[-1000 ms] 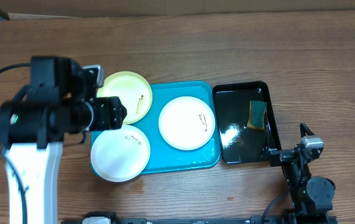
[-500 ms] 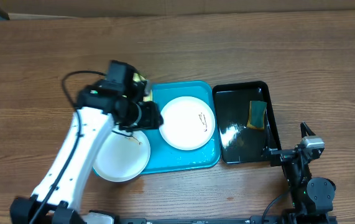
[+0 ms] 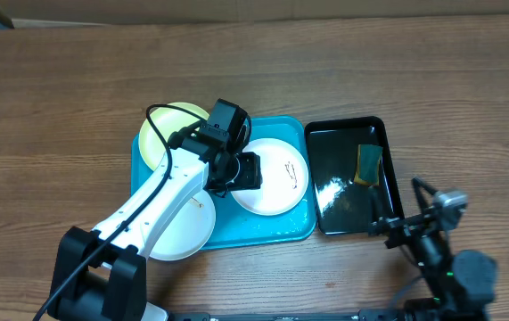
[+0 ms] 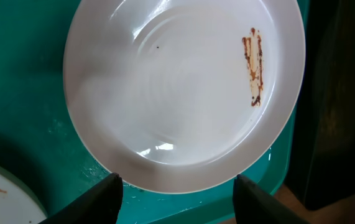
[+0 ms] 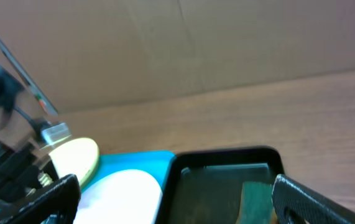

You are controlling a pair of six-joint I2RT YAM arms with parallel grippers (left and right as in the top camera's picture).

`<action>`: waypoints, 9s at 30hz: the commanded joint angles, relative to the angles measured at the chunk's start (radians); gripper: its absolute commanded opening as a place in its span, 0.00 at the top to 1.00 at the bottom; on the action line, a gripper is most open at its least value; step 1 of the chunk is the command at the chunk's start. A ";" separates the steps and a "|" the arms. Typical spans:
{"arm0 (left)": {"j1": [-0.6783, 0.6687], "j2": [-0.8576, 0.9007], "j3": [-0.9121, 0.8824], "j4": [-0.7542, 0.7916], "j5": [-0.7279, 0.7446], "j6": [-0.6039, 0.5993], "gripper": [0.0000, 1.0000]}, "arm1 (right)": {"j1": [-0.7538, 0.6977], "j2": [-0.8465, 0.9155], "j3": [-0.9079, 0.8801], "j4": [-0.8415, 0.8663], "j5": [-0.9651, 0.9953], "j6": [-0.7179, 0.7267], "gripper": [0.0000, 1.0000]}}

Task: Clean dirty plates on tray and stack at the side

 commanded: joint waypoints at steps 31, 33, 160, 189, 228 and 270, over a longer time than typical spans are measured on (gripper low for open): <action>-0.001 0.018 -0.138 0.135 -0.262 -0.158 0.43 | 0.028 1.423 1.038 -0.936 0.050 0.042 0.16; 0.000 0.018 -0.151 0.148 -0.268 -0.158 0.43 | 0.044 1.433 1.036 -0.929 0.117 0.077 0.16; 0.000 0.032 -0.238 0.375 -0.270 -0.192 0.46 | 0.095 1.604 0.592 -0.094 0.253 0.098 0.92; 0.000 0.089 -0.243 0.416 -0.237 -0.199 0.48 | 0.095 1.556 0.657 -0.379 0.208 0.098 0.36; 0.000 0.089 -0.243 0.416 -0.229 -0.199 0.51 | 0.095 1.558 0.657 -0.423 0.207 0.098 0.23; 0.000 0.089 -0.243 0.417 -0.229 -0.200 0.52 | 0.095 1.558 0.657 -0.431 0.207 0.097 0.21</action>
